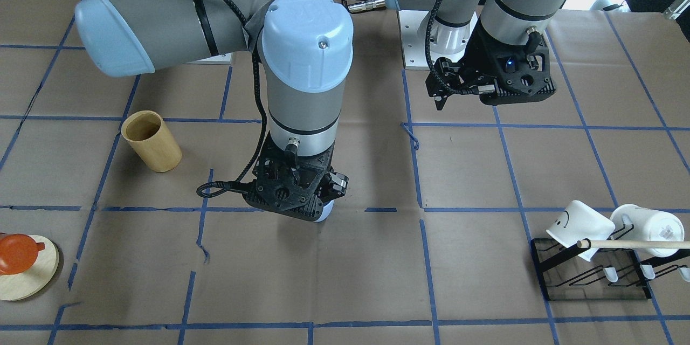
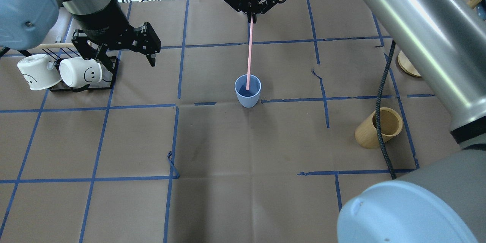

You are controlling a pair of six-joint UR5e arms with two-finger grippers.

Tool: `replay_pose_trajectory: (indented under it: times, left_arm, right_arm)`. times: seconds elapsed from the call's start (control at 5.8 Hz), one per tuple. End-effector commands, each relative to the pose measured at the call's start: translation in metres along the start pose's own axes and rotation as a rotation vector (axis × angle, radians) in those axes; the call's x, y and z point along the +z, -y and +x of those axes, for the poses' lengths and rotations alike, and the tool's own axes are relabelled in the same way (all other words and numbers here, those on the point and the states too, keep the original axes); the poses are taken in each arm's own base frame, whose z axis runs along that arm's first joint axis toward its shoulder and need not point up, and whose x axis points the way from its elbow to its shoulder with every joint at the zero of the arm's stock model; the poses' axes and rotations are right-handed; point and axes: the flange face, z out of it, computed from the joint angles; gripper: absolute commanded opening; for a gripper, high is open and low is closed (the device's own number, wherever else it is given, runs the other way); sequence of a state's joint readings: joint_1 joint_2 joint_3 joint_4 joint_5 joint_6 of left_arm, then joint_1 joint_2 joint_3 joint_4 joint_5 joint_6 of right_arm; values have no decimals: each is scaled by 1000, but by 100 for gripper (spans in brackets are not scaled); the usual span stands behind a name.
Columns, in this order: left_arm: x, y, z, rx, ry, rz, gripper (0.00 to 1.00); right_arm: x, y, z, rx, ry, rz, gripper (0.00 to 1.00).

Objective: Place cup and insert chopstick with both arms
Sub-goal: 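Lower the pink chopstick into the light blue cup with the right gripper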

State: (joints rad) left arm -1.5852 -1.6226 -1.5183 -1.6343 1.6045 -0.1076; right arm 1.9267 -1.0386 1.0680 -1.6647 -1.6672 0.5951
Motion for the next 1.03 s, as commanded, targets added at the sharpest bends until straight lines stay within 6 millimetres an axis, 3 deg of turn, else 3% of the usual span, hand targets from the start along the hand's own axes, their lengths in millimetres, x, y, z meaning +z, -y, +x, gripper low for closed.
replay_pose_trajectory:
  times: [0.0,0.17,0.34,0.52,0.69,0.86]
  left_arm:
    - [1,0,0,0,0,-3,98]
    - [1,0,0,1,1,-5,98]
    - [2,0,0,1,1,-6,98]
    - [2,0,0,1,1,-6,98]
    - [4,0,1,3,1,-9,98]
    - [6,-2,1,2,2,-12,98]
  right_arm:
    - [38,-5,-1,12,11,9,8]
    - [48,-8,-1,11,7,0,8]
    - [53,-10,0,9,1,-8,23]
    - [56,-12,1,2,-1,-12,99]
    - [46,-10,2,-2,9,1,100]
    - [8,-5,14,-6,30,38,100]
